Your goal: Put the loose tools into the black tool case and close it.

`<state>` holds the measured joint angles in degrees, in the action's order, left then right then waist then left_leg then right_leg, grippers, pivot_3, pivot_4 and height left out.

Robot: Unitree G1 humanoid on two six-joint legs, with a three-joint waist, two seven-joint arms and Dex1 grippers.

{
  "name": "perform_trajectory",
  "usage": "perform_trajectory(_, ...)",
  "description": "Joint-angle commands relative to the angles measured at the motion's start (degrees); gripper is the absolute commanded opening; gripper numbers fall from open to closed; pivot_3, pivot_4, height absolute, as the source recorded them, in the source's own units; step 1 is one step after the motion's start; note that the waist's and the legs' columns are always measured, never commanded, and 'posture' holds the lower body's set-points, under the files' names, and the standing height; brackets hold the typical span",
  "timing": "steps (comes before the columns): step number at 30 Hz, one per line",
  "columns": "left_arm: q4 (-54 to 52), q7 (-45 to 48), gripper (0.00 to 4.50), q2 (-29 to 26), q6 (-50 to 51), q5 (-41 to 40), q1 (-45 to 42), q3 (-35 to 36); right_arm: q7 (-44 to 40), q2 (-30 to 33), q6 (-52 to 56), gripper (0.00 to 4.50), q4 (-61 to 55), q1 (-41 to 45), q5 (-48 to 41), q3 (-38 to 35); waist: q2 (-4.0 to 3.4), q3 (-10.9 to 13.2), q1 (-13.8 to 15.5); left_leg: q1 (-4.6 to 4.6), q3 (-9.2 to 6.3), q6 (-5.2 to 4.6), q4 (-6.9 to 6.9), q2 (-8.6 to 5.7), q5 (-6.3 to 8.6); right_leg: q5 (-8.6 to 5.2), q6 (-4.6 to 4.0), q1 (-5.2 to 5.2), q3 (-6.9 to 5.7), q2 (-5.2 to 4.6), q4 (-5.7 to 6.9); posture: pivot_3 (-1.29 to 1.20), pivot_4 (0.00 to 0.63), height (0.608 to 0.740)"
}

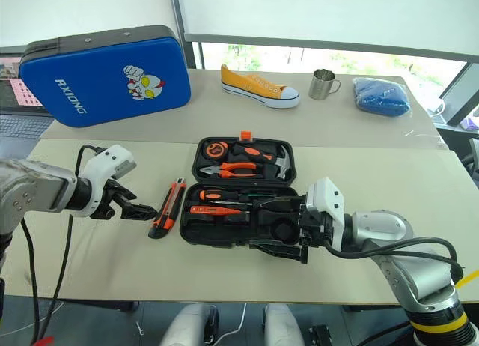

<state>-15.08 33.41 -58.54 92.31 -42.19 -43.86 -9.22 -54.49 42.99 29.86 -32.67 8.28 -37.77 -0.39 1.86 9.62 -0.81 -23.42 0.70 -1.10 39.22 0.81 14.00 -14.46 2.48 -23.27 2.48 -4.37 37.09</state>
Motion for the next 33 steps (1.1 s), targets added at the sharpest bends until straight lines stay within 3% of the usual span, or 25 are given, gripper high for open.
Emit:
perform_trajectory(1,4.54,-4.98,4.45,1.48,0.19,-3.75,-4.04,-5.03,2.01,-0.58,-0.41,4.50,-3.75,0.00,-0.37,-1.06,0.00,0.00,0.05,-0.01,0.01,0.00,0.00,-0.02,0.00,0.00,0.01,0.00,0.01,-0.03,-0.02,0.00,0.150,0.739)
perform_trajectory(11,16.53,-14.12,4.45,12.94,0.19,-5.51,-11.69,-12.10,7.36,-0.66,2.69,4.50,-8.25,-1.02,-2.01,-2.11,0.09,0.05,0.53,-0.08,0.00,0.05,0.03,-0.09,-0.03,0.00,0.02,-0.01,-0.01,-0.03,-0.01,0.00,0.150,0.739)
perform_trajectory(19,17.83,-14.14,4.45,15.05,0.19,-2.52,-10.45,-18.19,10.28,-0.57,4.77,4.50,-9.70,-0.19,-3.62,-2.81,0.06,0.03,0.56,-0.02,0.00,0.06,0.03,-0.12,-0.03,0.00,0.02,0.05,0.00,-0.06,-0.01,0.00,0.150,0.739)
perform_trajectory(20,17.74,-13.90,3.94,15.25,0.19,-2.32,-10.28,-18.78,10.47,-0.55,4.91,4.50,-9.74,-0.09,-3.72,-2.85,0.01,0.01,0.58,0.03,0.00,0.06,0.03,-0.12,-0.04,0.00,0.02,0.10,0.00,-0.06,-0.01,0.00,0.150,0.739)
perform_trajectory(26,18.77,-12.41,1.89,16.49,0.19,0.49,-10.19,-20.10,11.33,-0.16,5.75,4.50,-10.16,0.65,-4.61,-3.00,-0.14,-0.09,0.78,0.09,0.02,0.05,0.03,-0.16,-0.03,-0.01,0.03,0.15,0.03,-0.07,-0.01,0.00,0.150,0.739)
perform_trajectory(28,19.86,-11.62,1.66,16.07,0.19,1.49,-9.56,-19.26,10.69,0.68,6.17,4.50,-10.55,0.78,-5.40,-3.26,-0.17,-0.11,0.83,0.09,0.02,0.05,0.03,-0.16,-0.03,-0.01,0.03,0.15,0.03,-0.07,-0.01,0.00,0.150,0.739)
perform_trajectory(33,19.16,-9.49,1.61,10.73,-2.45,6.00,-5.17,-17.45,9.88,2.48,6.77,4.50,-11.60,0.41,-7.29,-4.22,-0.33,-0.20,0.25,0.14,0.03,0.05,0.02,-0.13,-0.03,-0.01,0.02,0.16,0.04,-0.05,-0.01,0.00,0.150,0.739)
